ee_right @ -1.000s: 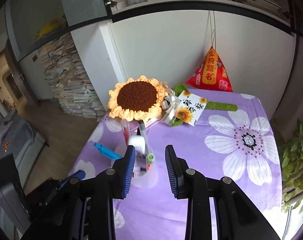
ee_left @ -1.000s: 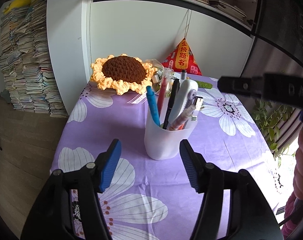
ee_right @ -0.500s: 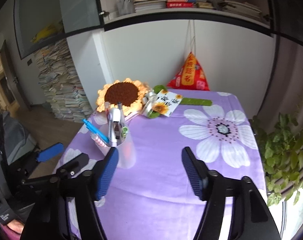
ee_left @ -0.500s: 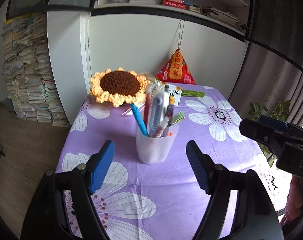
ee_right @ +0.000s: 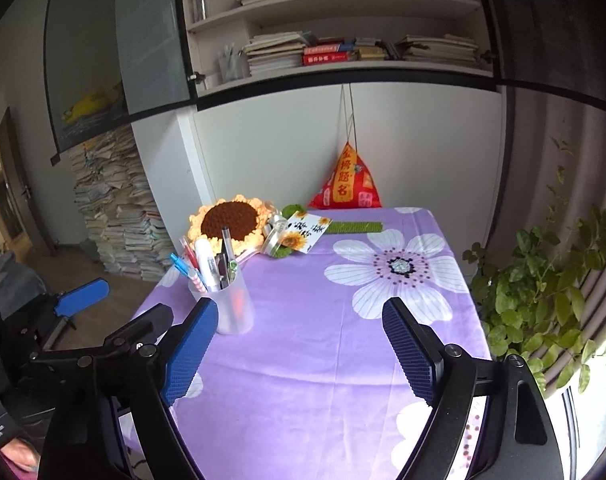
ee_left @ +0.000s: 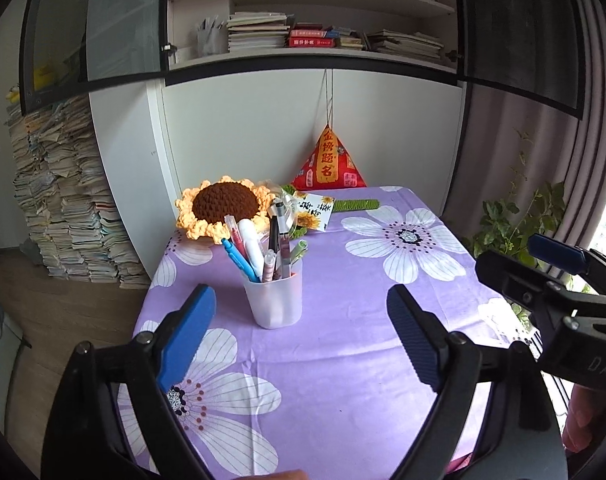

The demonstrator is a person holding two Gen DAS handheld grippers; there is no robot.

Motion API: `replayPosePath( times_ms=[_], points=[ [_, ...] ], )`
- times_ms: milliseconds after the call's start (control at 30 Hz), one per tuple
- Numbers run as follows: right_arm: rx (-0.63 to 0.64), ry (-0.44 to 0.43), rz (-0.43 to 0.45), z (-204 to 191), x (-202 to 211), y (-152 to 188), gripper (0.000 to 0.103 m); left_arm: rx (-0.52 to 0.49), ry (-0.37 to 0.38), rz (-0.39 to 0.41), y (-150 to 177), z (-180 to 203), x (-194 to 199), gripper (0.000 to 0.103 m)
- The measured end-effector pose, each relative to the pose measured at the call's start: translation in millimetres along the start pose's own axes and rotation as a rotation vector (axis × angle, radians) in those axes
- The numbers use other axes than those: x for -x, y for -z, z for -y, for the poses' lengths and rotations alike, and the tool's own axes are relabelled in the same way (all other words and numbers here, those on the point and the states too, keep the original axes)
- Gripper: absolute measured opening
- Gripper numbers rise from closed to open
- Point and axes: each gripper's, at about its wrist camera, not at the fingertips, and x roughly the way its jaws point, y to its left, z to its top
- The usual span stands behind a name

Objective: Organize stationery

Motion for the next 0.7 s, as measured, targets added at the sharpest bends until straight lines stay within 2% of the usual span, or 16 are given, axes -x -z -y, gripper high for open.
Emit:
replayPosePath(
  times_ms=[100, 200, 367, 700],
  points=[
    [-0.007, 0.007, 0.032, 4, 16, 2, 0.091, -0.002, -0.011, 0.021, 1, 6, 13, 0.088],
    [-0.01, 0.01, 0.058, 5, 29, 5, 0.093, 0.001, -0.025, 0.031, 4, 10, 22, 0.09],
    [-0.015, 0.037, 0.056, 6, 46, 9, 0.099, 0.023, -0.035, 0.047, 6, 10, 37, 0.092],
    [-0.053, 0.057, 0.08, 4, 78, 1, 0.1, 0.038, -0.056, 0.154, 1, 8, 74, 0.101]
  ],
)
